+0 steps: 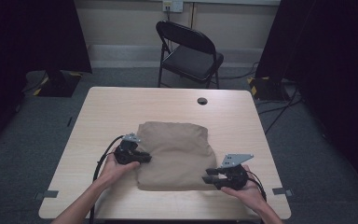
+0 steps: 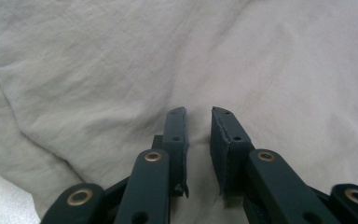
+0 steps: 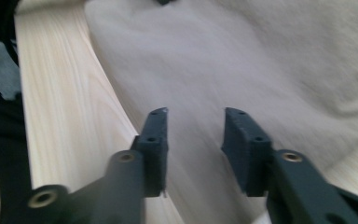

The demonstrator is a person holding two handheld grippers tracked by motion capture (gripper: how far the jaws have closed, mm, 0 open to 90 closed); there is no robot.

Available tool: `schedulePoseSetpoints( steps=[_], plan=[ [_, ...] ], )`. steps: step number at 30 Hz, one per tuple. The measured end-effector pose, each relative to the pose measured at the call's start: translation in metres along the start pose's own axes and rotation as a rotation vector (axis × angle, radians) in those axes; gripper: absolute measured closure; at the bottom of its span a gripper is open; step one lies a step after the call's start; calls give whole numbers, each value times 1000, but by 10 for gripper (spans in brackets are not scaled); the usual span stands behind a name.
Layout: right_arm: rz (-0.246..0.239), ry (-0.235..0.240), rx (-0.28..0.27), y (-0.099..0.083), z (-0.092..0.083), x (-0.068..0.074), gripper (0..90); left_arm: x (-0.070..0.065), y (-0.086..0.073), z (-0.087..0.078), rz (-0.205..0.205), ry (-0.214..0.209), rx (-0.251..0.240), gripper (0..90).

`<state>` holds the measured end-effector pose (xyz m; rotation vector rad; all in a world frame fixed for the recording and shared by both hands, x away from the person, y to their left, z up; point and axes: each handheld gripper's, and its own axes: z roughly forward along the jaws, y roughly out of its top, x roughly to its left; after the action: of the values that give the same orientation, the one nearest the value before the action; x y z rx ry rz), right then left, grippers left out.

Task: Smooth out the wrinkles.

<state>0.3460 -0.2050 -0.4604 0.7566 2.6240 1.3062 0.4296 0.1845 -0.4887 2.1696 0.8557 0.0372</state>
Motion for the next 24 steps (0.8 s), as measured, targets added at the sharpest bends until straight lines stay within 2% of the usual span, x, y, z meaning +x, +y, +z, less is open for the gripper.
schedulePoseSetpoints(
  steps=[1, 3, 4, 6, 8, 11, 14, 15, 16, 18, 20, 22, 24],
  plan=[
    [-7, 1, 5, -2, 1, 0, 568, 1, 0, 0, -9, -8, -5, 774],
    [-20, 34, 32, -7, 5, 0, 530, 3, -1, 0, -14, -12, -8, 779],
    [-42, 34, 57, -8, 8, 2, 504, 4, -1, 0, -18, -13, -12, 780],
    [-56, 46, 78, -10, 13, 2, 463, 6, -2, -1, -23, -13, -16, 781],
    [-53, 29, 92, -10, 17, 1, 437, 8, -2, -1, -28, -20, -18, 783],
    [-78, 23, 121, -13, 24, 1, 425, 9, -2, -1, -34, -24, -21, 783],
    [-130, 1, 120, -14, 28, 5, 426, 10, -3, -1, -38, -24, -25, 783],
    [-166, -18, 118, -15, 29, 8, 430, 11, -3, -1, -42, -29, -27, 783],
    [-185, -45, 121, -16, 29, 11, 490, 12, -3, -2, -45, -34, -28, 783],
    [-193, -68, 128, -14, 29, 11, 541, 12, -3, -2, -47, -35, -29, 783],
    [-190, -109, 138, -12, 29, 11, 675, 12, -3, -1, -47, -39, -29, 782],
    [-182, -101, 143, -10, 29, 10, 765, 10, -3, -1, -35, -34, -27, 782],
    [-156, -62, 148, -8, 26, 9, 823, 7, -3, -1, -20, -37, -17, 781]
  ],
)
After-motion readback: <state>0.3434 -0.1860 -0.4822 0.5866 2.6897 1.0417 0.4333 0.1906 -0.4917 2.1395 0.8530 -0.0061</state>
